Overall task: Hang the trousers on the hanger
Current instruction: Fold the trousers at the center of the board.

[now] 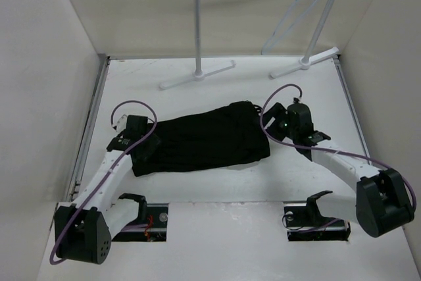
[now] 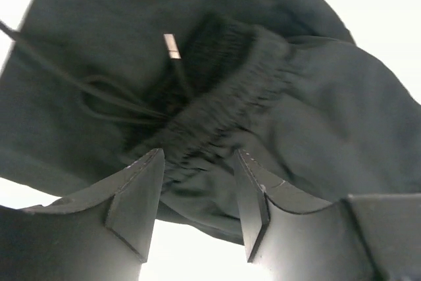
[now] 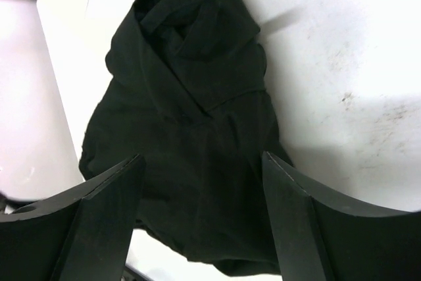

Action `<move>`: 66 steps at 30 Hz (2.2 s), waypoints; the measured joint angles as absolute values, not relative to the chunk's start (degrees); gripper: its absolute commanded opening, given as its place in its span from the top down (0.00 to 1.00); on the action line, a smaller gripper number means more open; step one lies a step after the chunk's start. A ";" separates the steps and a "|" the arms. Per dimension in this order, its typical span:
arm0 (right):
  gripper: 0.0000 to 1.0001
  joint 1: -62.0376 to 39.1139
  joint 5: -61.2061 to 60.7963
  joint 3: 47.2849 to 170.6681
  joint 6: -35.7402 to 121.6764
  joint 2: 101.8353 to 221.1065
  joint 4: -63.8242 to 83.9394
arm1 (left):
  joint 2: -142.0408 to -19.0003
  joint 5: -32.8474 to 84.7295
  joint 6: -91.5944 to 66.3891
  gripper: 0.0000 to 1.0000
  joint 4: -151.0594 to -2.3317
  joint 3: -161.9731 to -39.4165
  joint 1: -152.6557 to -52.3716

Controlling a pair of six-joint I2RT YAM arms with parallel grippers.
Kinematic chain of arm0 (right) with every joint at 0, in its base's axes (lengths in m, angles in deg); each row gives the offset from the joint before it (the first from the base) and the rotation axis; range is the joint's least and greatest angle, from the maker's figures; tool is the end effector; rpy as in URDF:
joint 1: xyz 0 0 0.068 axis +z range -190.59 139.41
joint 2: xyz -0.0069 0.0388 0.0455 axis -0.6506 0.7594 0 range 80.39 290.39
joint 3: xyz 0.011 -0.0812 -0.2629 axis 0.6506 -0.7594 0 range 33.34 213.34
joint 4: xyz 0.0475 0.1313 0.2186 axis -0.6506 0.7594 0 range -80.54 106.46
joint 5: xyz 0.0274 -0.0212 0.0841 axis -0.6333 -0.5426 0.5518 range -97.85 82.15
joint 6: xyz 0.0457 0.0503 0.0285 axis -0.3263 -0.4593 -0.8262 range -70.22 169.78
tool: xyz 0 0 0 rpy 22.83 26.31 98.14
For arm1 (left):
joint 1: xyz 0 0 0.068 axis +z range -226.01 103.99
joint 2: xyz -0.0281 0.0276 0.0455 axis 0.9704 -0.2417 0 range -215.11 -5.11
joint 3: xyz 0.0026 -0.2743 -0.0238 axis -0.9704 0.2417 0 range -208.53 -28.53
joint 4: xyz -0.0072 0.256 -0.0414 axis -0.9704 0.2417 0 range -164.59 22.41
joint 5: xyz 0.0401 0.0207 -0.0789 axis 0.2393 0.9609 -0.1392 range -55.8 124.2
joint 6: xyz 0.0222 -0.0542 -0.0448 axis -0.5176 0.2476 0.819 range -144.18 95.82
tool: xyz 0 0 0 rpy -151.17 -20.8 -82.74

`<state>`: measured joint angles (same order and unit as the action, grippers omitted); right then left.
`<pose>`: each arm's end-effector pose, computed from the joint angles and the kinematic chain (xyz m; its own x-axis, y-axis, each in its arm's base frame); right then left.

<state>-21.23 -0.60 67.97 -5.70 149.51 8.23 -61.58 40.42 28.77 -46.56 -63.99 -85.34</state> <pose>0.2540 0.0976 0.2006 -0.6461 0.6394 -0.4168 0.1836 0.6603 0.7282 0.2078 -0.0273 0.2026 -0.5216 -0.7184 -0.4602 -0.5399 0.6956 -0.4740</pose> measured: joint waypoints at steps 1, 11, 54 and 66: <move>0.21 -20.84 -0.62 67.82 -5.68 149.40 8.25 | -61.89 41.10 28.53 0.56 -46.45 -63.70 -85.47; 0.20 -19.57 -0.71 65.07 -5.64 148.18 9.12 | -56.86 47.15 27.78 0.56 -45.51 -61.82 -88.35; 0.29 -19.14 -2.70 60.48 -5.20 152.31 8.80 | -47.53 56.46 30.95 0.42 -27.37 -62.85 -84.81; 0.68 -10.87 -6.26 60.74 -1.13 132.97 24.88 | -70.76 58.78 27.19 0.45 -35.02 -92.34 -106.84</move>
